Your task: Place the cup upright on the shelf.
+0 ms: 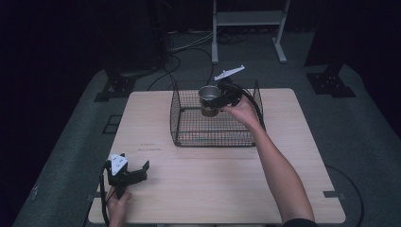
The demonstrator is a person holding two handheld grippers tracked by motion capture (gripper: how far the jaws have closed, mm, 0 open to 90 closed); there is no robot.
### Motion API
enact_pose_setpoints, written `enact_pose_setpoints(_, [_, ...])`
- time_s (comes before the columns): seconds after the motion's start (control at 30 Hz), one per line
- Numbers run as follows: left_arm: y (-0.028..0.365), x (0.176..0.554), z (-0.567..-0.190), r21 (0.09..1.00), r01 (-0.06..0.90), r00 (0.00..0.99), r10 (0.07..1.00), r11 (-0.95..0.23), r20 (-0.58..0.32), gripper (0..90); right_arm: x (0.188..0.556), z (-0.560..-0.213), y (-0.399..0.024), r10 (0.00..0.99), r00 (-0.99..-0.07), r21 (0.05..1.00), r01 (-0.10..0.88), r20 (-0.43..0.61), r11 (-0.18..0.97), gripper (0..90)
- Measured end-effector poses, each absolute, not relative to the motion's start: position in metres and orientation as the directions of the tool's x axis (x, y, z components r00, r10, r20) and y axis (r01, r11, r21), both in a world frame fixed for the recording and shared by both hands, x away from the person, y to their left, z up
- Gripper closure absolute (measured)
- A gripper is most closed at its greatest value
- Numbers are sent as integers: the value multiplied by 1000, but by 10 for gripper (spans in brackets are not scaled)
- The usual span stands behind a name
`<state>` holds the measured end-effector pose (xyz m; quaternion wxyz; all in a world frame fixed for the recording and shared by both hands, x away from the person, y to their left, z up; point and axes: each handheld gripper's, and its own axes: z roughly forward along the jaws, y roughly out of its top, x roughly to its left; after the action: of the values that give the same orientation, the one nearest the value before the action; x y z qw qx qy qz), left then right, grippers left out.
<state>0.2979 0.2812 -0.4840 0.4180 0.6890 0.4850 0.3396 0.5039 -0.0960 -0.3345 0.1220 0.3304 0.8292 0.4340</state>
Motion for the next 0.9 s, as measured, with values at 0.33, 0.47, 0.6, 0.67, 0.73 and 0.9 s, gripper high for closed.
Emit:
enact_pose_setpoints(0.33, [281,298,-484,907,384,297,953,-175,59,0,514,-347,-94,666,-741,775,470,87,422,180])
enact_pose_setpoints(0.47, [281,298,-484,907,384,296,953,-174,58,0,517,-352,-95,671,-737,763,479,80,434,180])
enact_pose_setpoints(0.6, [281,298,-484,907,382,296,953,-175,59,0,520,-356,-96,673,-734,761,487,90,429,180])
enact_pose_setpoints(0.67, [281,298,-484,908,382,296,954,-173,58,0,520,-357,-95,680,-729,759,486,79,433,180])
enact_pose_setpoints(0.73, [281,298,-484,907,384,293,955,-171,56,0,522,-359,-95,680,-729,755,492,84,434,180])
enact_pose_setpoints(0.9, [281,298,-484,909,382,292,955,-166,52,0,524,-362,-97,677,-730,760,493,95,425,179])
